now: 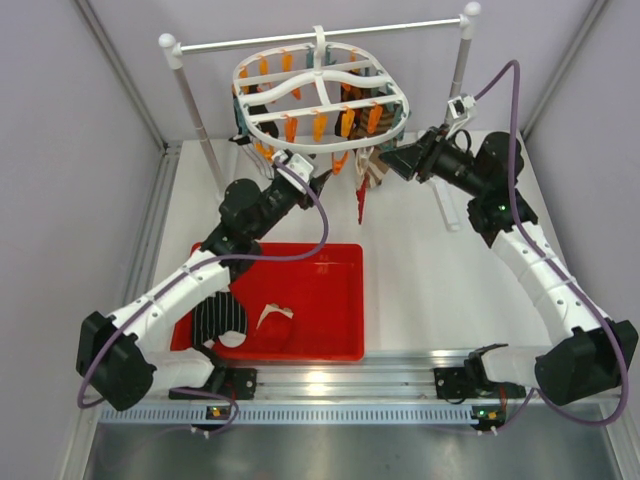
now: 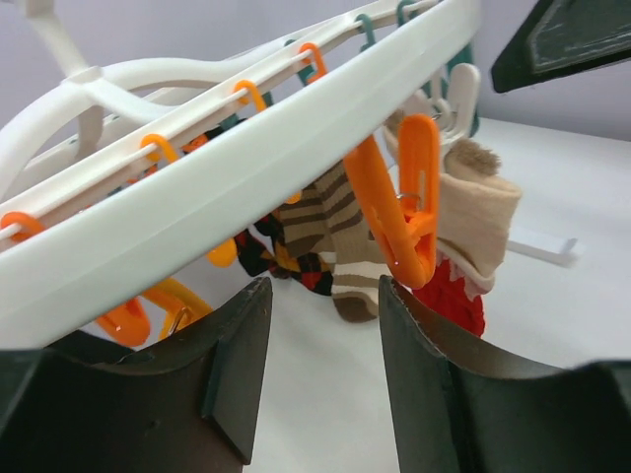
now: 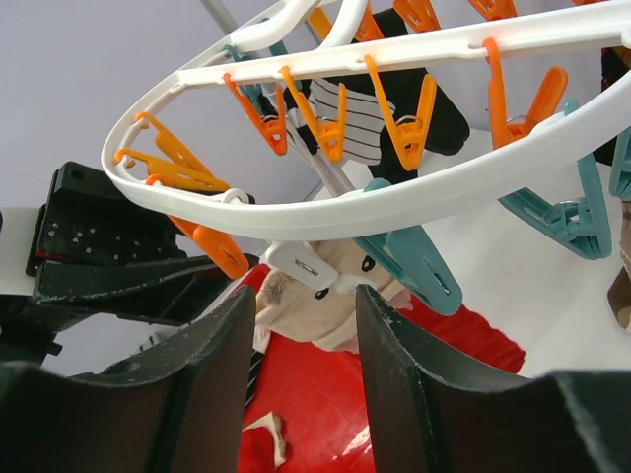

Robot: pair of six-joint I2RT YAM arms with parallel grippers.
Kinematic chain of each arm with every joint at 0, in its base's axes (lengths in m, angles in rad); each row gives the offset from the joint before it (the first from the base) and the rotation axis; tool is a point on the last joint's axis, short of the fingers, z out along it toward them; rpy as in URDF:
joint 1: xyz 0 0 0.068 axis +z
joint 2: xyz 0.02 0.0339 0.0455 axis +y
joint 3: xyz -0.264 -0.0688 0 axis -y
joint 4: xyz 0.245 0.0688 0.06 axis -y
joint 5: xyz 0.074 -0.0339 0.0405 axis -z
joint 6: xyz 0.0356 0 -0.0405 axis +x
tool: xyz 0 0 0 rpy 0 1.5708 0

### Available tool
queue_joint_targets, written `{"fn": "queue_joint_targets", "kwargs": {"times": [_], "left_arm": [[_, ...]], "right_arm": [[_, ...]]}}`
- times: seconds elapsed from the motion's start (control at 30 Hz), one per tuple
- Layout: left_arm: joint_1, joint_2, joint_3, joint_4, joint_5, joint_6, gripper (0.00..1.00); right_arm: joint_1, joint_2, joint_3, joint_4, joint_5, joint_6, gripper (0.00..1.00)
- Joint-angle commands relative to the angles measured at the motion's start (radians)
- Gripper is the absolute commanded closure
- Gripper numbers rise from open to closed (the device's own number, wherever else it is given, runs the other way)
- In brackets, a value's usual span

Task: Clip the socks to the hanger
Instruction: Open the clamp at the hanger.

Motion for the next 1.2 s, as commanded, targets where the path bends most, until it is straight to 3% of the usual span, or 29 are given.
{"fn": "queue_joint_targets", "kwargs": {"times": [0.0, 0.43, 0.77, 1.17], "left_arm": [[0.004, 0.006, 0.045, 0.080, 0.134, -0.056, 0.48], [0.004, 0.028, 0.065, 0.091, 0.216, -0.083, 0.54], [0.003, 0.035, 0.068, 0.103, 0.248, -0.086, 0.55], [0.001, 0.039, 0.063, 0.106, 0.262, -0.083, 0.56]], "right_arm": [[-0.011, 0.008, 0.052, 0.041, -0.032, -0.004, 0.55], [-0.014, -0.055, 0.037, 0.053, -0.074, 0.020, 0.55], [0.004, -0.137, 0.008, 0.030, 0.006, 0.063, 0.60], [0.119, -0.126, -0.012, 0.033, 0.046, 0.005, 0.58]]}}
